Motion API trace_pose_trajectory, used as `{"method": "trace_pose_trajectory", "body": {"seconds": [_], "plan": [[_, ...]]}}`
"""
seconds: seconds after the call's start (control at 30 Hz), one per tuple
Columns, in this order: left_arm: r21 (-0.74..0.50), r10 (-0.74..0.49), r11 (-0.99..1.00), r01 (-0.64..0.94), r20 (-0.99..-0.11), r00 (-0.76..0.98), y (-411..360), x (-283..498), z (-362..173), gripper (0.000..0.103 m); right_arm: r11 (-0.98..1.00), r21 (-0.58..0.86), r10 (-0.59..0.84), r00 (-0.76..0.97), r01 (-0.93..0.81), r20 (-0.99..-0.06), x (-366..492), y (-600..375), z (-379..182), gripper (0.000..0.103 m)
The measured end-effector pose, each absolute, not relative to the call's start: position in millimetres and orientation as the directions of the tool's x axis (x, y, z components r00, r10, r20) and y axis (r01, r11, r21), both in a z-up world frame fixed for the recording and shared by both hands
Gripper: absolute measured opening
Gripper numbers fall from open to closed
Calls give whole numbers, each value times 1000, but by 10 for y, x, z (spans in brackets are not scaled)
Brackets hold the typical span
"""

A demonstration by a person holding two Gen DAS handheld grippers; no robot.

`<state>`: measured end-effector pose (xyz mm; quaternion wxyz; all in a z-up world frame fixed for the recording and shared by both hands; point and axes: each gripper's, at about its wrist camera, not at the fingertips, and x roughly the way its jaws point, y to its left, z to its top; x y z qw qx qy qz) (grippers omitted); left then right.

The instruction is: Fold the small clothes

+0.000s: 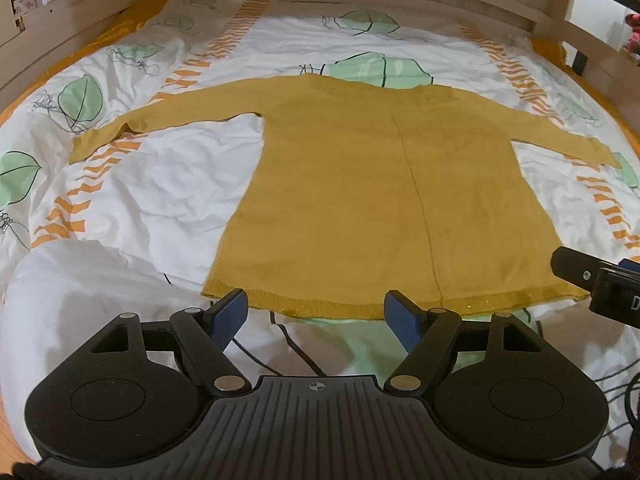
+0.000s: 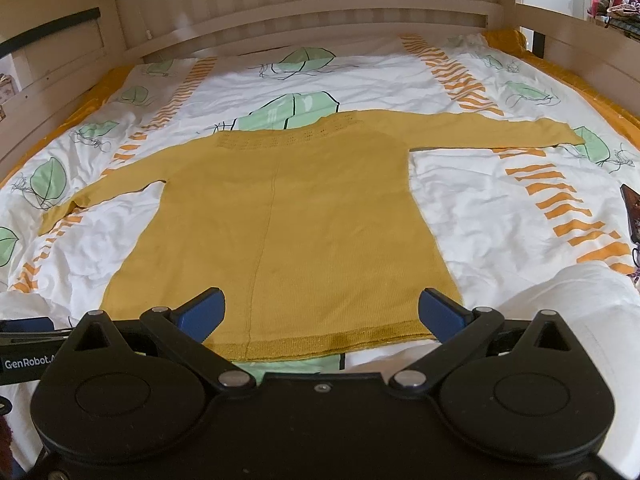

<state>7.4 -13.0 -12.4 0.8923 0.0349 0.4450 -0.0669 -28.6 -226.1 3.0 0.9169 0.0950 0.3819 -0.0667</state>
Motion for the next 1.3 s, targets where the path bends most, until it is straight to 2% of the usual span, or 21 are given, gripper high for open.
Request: {"method": "trace_pose_trajectory", "body": {"seconds": [0.83,1.3], "plan": [[-16,-108,987,158,-801,589,-113,166,-145,74,969,153,-18,674,195,-738,-199,-2274,-35,102],[-45,-142,983,179,-803,579,-158,562,-94,74,943,259,71,634,210,-770,154,-2640,-90,102]]}}
